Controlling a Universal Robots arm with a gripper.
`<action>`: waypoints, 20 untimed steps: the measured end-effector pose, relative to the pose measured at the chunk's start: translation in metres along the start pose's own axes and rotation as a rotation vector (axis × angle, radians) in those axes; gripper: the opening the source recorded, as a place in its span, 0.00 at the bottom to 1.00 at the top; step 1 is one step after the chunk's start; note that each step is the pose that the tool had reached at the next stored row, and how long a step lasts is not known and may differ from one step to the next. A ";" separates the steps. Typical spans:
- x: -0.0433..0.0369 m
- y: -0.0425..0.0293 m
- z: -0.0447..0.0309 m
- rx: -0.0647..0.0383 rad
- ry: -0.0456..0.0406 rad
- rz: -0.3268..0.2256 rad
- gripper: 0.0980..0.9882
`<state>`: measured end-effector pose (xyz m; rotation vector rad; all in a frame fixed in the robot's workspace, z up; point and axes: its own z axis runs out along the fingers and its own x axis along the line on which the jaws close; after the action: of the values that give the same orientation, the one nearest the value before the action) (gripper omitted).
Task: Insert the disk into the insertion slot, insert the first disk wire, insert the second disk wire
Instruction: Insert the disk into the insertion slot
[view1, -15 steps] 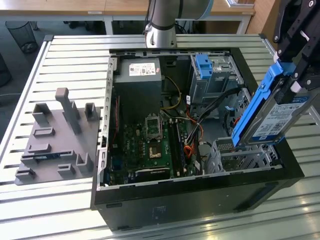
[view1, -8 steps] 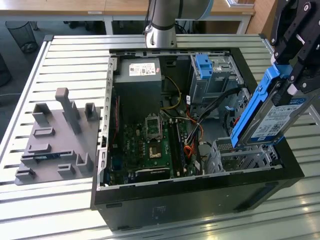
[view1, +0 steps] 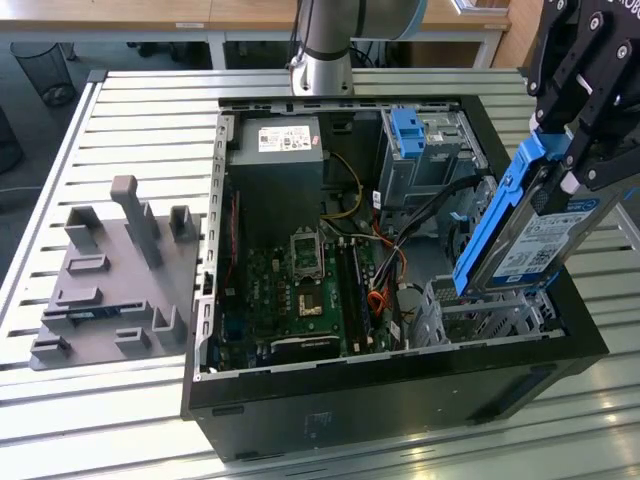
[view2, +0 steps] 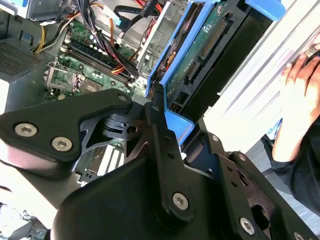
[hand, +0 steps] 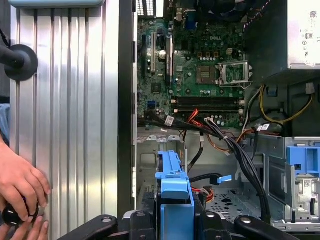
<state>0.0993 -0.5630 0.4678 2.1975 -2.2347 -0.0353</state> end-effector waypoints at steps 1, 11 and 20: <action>-0.0005 0.0004 0.0010 0.000 0.0000 -0.002 0.30; -0.0024 0.0025 0.0070 -0.001 0.0002 -0.021 0.30; -0.0044 0.0042 0.0115 -0.001 0.0003 -0.019 0.30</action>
<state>0.0949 -0.5584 0.4565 2.2183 -2.2134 -0.0359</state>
